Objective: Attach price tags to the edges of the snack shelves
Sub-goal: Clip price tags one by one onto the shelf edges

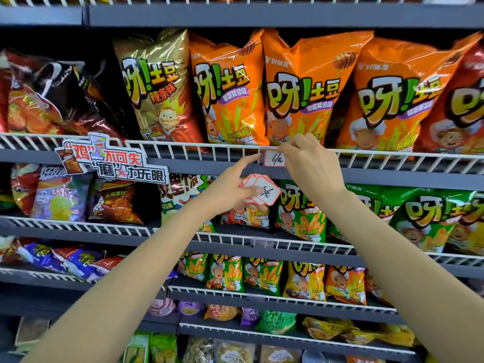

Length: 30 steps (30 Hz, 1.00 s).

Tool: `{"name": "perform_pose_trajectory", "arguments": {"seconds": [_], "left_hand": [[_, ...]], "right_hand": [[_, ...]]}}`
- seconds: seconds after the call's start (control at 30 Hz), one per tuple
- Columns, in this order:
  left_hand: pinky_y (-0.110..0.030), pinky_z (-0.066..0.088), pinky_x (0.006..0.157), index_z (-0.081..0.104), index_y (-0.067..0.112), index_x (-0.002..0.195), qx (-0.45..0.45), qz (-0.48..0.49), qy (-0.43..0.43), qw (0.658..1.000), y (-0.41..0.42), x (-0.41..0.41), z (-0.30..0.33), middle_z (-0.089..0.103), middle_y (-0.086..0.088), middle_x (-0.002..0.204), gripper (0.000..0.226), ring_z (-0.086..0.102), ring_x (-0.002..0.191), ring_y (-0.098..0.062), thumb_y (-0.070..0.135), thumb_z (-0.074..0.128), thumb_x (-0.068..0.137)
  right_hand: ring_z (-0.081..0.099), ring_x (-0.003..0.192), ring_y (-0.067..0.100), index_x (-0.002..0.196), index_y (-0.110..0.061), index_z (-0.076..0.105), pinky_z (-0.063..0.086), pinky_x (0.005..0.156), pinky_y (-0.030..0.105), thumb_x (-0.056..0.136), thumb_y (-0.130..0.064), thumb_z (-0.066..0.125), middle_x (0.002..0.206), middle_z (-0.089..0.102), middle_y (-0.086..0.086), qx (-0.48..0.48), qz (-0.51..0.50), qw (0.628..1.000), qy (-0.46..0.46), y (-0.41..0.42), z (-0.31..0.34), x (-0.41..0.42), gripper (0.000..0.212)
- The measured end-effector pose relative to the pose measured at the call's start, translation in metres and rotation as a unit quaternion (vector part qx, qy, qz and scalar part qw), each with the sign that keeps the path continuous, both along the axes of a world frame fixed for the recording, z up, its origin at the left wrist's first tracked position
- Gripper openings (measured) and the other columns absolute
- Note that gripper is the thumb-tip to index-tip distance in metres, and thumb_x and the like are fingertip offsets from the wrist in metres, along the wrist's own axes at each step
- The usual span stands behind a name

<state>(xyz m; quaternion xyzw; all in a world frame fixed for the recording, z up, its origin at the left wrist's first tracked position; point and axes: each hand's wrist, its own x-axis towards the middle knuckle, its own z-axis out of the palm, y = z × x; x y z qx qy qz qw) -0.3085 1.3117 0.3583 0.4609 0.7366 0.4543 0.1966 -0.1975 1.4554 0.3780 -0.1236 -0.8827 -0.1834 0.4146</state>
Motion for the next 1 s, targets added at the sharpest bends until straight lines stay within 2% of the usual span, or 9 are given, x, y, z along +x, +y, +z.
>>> {"name": "perform_pose_trajectory", "arguments": {"seconds": [0.1,0.23,0.37,0.5,0.6,0.67,0.7,0.8,1.0], "left_hand": [[-0.051,0.049,0.094,0.028,0.047,0.137,0.0,-0.007,0.004,1.0,-0.001,-0.002,0.002,0.054,-0.014,0.132,0.068,0.061,0.11,-0.029,0.023,0.065,0.086],[-0.046,0.052,0.091,0.029,0.037,0.141,0.012,-0.017,-0.005,1.0,0.0,-0.003,0.004,0.056,-0.015,0.129,0.066,0.069,0.093,-0.022,0.016,0.063,0.088],[-0.045,0.054,0.089,0.028,0.035,0.143,0.018,-0.02,-0.004,1.0,0.001,-0.004,0.005,0.054,-0.014,0.131,0.066,0.07,0.091,-0.022,0.015,0.062,0.089],[-0.042,0.048,0.098,0.025,0.033,0.146,0.02,-0.024,0.014,0.999,0.001,-0.003,0.007,0.05,-0.015,0.139,0.069,0.061,0.11,-0.02,0.019,0.061,0.089],[-0.025,0.053,0.081,0.023,0.031,0.147,0.022,-0.028,0.021,0.999,0.0,-0.001,0.008,0.057,-0.012,0.131,0.07,0.063,0.074,0.0,0.017,0.06,0.09],[-0.014,0.05,0.06,0.021,0.028,0.148,0.023,-0.033,0.006,0.999,0.0,0.002,0.01,0.067,0.0,0.101,0.069,0.059,0.056,0.003,0.012,0.058,0.091],[-0.011,0.048,0.053,0.021,0.027,0.148,0.024,-0.036,0.0,0.999,0.001,0.003,0.011,0.064,0.005,0.09,0.069,0.059,0.052,0.003,0.011,0.057,0.091],[-0.011,0.046,0.048,0.018,0.026,0.148,0.026,-0.036,-0.01,0.999,0.002,0.004,0.014,0.061,0.006,0.086,0.071,0.059,0.052,0.005,0.011,0.057,0.091],[-0.015,0.049,0.051,0.019,0.028,0.148,0.021,-0.037,-0.018,0.999,0.0,0.004,0.016,0.063,-0.007,0.109,0.071,0.066,0.068,-0.006,0.009,0.057,0.091]], "right_hand": [[0.058,0.073,0.026,0.083,-0.005,0.07,0.031,0.039,0.019,0.066,0.006,0.075,0.079,0.061,0.008,-0.023,0.012,1.0,0.007,0.0,-0.001,0.0,0.02],[0.059,0.085,0.03,0.093,-0.003,0.07,0.036,0.044,0.025,0.076,0.004,0.066,0.088,0.062,0.012,-0.07,0.03,0.997,0.02,-0.002,0.002,-0.001,0.018],[0.055,0.095,0.029,0.105,-0.003,0.065,0.034,0.048,0.027,0.084,0.0,0.058,0.098,0.061,0.012,-0.06,0.015,0.998,-0.009,-0.004,0.003,-0.001,0.023],[0.056,0.09,0.028,0.104,-0.005,0.065,0.038,0.044,0.027,0.082,0.002,0.06,0.098,0.06,0.012,-0.065,0.01,0.998,-0.02,-0.005,0.001,0.001,0.024],[0.056,0.092,0.027,0.107,-0.006,0.066,0.045,0.045,0.031,0.084,0.0,0.058,0.102,0.059,0.011,-0.088,0.006,0.996,-0.015,-0.008,0.001,0.003,0.025],[0.055,0.096,0.027,0.11,-0.007,0.065,0.045,0.048,0.032,0.085,-0.001,0.057,0.105,0.058,0.011,-0.098,0.004,0.995,-0.015,-0.009,0.001,0.003,0.027],[0.055,0.098,0.026,0.112,-0.007,0.064,0.045,0.049,0.032,0.086,-0.002,0.055,0.107,0.057,0.01,-0.104,0.002,0.994,-0.017,-0.009,0.002,0.003,0.028],[0.053,0.101,0.024,0.115,-0.009,0.063,0.042,0.053,0.031,0.089,-0.006,0.053,0.112,0.054,0.008,-0.125,0.004,0.992,-0.017,-0.01,0.005,0.002,0.028],[0.055,0.095,0.018,0.116,-0.013,0.062,0.04,0.057,0.028,0.092,-0.011,0.052,0.114,0.054,0.003,-0.16,0.016,0.987,-0.01,-0.01,0.008,0.001,0.027]]}}
